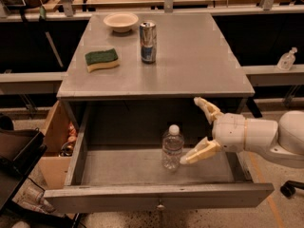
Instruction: Pick water bottle from top drawer and place on counter
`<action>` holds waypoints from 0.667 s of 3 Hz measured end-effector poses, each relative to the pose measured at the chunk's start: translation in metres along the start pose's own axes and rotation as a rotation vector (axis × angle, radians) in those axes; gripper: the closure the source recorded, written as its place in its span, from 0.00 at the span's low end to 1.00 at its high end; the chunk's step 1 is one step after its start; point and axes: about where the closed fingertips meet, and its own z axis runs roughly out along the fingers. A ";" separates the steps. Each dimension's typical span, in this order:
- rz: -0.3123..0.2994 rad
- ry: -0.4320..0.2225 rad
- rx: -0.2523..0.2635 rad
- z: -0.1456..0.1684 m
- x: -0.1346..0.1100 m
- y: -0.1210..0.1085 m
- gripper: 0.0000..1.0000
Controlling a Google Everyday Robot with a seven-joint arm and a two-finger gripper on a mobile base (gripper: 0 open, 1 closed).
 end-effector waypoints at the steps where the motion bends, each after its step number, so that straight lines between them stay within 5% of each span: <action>1: 0.047 -0.005 -0.039 0.005 0.020 0.020 0.00; 2: 0.090 -0.030 -0.052 0.018 0.040 0.030 0.00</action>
Offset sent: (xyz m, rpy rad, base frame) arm -0.0322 0.0122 -0.0685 0.0577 0.1331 0.0508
